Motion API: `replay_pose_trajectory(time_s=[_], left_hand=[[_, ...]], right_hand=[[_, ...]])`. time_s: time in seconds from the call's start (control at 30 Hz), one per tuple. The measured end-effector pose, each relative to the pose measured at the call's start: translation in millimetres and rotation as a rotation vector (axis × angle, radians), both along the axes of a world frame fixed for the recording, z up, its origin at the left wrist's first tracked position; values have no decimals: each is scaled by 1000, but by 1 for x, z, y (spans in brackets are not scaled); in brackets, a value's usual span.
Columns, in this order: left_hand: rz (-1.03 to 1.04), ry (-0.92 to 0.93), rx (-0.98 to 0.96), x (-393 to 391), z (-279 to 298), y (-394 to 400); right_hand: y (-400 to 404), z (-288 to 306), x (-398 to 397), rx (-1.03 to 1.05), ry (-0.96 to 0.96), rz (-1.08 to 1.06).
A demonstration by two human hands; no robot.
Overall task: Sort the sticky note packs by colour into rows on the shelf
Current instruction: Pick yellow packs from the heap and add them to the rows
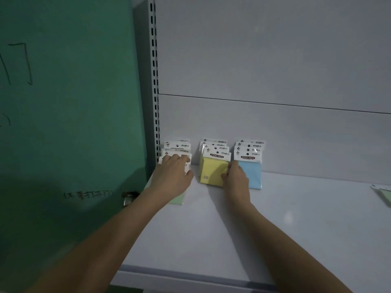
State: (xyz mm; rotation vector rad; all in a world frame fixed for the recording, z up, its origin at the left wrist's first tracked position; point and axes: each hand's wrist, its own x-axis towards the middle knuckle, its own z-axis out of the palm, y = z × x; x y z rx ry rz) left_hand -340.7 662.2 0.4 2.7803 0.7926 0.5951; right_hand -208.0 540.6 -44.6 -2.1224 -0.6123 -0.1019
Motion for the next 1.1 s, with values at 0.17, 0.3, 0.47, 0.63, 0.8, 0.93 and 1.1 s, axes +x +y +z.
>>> replay_pose_trajectory(time_s=[0.17, 0.3, 0.47, 0.63, 0.8, 0.93, 1.1], left_hand=[[-69, 24, 10, -1, -1, 0], [-136, 49, 11, 6, 2, -12], [-194, 75, 29, 25, 11, -50], [-224, 213, -40, 52, 16, -107], [-213, 297, -153, 70, 9, -183], [-209, 309, -178, 80, 5, -258], [-220, 315, -172, 86, 1, -353]], right_hand=[[0, 2, -3, -98, -186, -9], [-11, 14, -2, -109, -245, -57], [-52, 35, 2, -194, -249, 42], [-117, 55, 11, -389, -167, 118], [-196, 58, 18, -537, -182, 120], [-276, 52, 21, -561, -182, 138], [-374, 48, 33, -537, -155, 145]])
